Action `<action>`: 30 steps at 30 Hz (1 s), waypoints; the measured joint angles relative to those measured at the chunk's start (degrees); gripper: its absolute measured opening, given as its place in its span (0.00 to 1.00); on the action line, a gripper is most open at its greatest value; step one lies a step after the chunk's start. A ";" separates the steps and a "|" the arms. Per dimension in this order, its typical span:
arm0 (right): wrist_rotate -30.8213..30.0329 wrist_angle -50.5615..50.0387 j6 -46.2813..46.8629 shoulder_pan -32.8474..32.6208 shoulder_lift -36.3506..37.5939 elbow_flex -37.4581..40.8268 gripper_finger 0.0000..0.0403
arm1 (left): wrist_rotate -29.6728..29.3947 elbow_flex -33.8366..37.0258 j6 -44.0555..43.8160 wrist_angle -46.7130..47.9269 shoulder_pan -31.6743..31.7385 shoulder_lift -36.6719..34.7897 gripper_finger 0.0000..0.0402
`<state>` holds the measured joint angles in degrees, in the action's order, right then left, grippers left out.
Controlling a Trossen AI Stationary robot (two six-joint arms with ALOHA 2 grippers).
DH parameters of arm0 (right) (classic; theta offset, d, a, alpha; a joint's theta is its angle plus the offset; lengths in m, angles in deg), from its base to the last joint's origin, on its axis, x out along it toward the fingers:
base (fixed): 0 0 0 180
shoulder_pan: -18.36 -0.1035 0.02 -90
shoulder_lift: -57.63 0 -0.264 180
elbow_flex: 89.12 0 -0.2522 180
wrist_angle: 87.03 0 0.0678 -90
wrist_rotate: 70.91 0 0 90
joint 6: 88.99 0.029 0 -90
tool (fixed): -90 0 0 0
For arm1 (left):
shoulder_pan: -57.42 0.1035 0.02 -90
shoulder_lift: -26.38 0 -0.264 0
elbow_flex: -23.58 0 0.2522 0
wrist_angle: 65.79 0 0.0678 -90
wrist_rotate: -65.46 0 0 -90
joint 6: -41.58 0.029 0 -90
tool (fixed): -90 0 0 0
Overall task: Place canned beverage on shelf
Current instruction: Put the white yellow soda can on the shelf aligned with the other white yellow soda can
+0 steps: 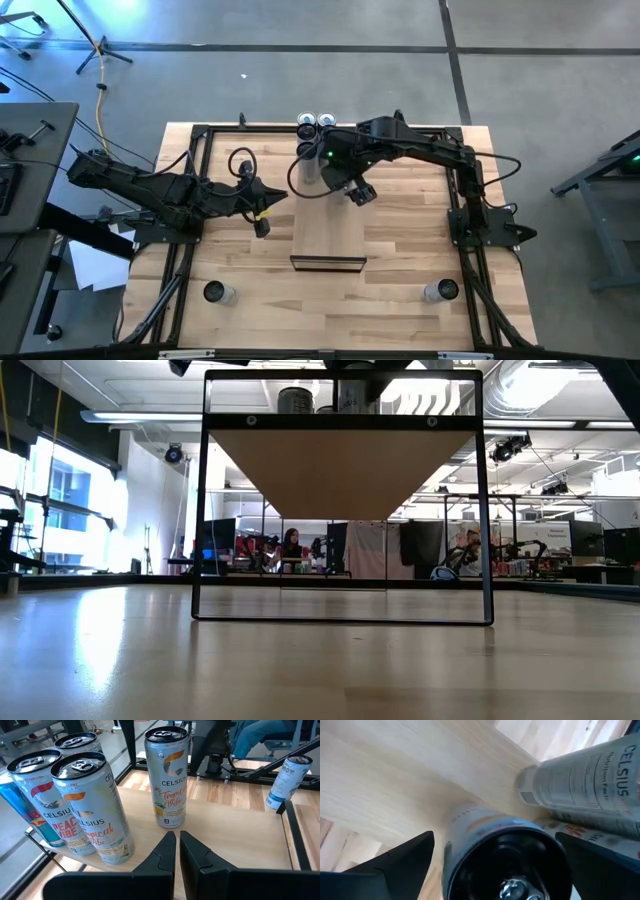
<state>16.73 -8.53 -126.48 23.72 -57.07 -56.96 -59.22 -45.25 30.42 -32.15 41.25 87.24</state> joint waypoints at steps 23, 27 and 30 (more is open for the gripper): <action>3.10 -1.33 -1.50 -0.22 0.00 0.00 0.67 | 1.11 0.00 -2.27 0.00 0.00 0.00 0.00; 1.68 -1.27 0.51 -0.32 0.00 -0.02 0.61 | 1.11 0.00 -2.27 0.00 -0.02 0.00 0.00; -2.99 -1.14 5.22 -0.34 0.00 -0.04 0.61 | 1.11 0.00 -2.25 0.02 -0.02 0.00 0.00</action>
<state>13.74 -9.67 -121.26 23.38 -57.07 -57.00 -58.10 -45.25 28.17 -32.13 41.23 87.24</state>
